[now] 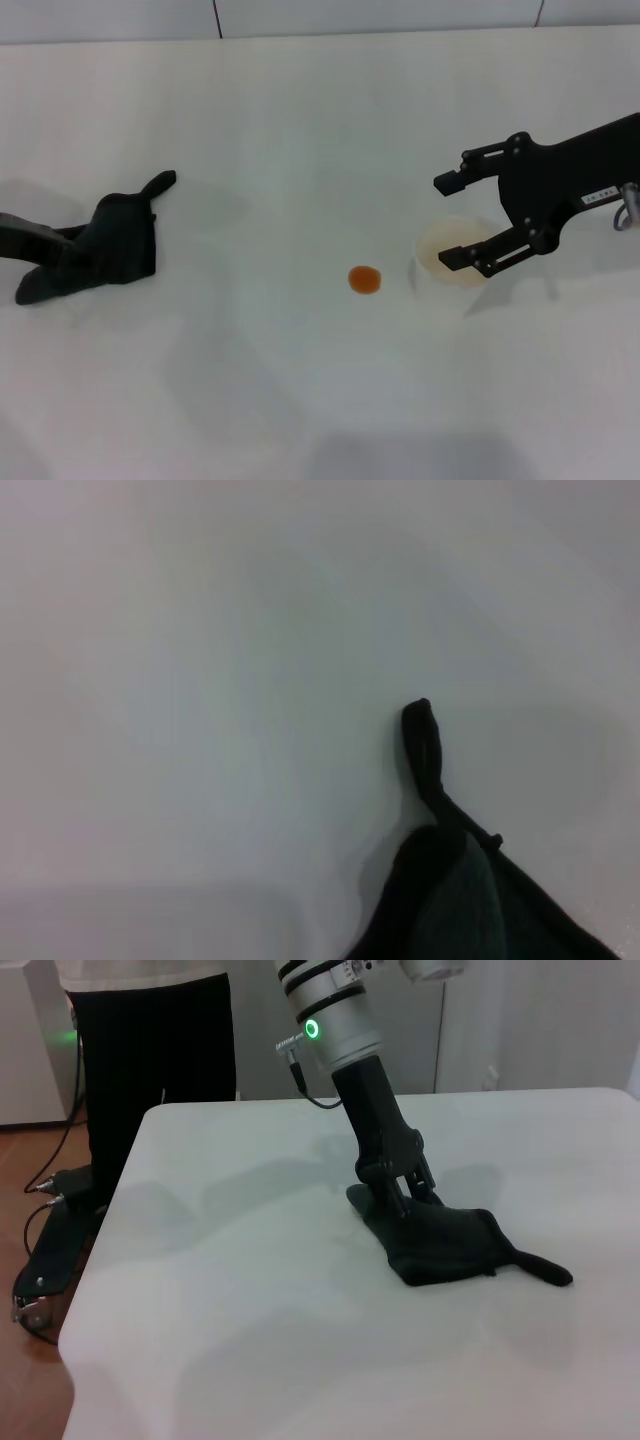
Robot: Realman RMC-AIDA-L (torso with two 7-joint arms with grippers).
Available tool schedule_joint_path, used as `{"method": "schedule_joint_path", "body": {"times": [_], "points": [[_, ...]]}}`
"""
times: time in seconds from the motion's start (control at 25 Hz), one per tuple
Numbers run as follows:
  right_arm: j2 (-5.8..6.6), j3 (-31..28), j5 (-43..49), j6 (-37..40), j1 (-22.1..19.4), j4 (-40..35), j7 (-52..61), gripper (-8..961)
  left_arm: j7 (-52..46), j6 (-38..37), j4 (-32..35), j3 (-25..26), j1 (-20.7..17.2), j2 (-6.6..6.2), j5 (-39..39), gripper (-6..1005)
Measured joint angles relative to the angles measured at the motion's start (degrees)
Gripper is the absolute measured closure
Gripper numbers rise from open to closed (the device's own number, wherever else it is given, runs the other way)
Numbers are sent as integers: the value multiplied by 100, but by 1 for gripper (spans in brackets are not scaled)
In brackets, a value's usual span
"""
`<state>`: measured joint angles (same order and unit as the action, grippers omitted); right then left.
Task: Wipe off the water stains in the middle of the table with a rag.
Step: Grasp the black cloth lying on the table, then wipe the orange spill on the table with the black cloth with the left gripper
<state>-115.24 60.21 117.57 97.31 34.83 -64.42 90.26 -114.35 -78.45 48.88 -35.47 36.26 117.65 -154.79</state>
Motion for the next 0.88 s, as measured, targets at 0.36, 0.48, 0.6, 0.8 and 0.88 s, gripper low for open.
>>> {"method": "schedule_joint_path", "body": {"times": [0.36, 0.48, 0.6, 0.8, 0.88], "points": [[1, 0, -2, -82, 22, 50, 0, 110, -60, 11, -117, -63, 121, 13, -117, 572], [-2, 0, -4, -99, 23, 52, 0, 110, -75, 4, -117, -140, 135, 16, -121, 627], [-3, 0, -7, -110, 24, 55, 0, 110, -75, -22, -116, -159, 166, 33, -119, 699], [-9, 0, -7, -160, 24, 66, 15, 111, -64, -55, -69, -333, 222, 47, -35, 846], [-13, 0, -13, -160, 21, 75, 33, 111, -54, -83, -48, -473, 273, 48, 77, 865]]}}
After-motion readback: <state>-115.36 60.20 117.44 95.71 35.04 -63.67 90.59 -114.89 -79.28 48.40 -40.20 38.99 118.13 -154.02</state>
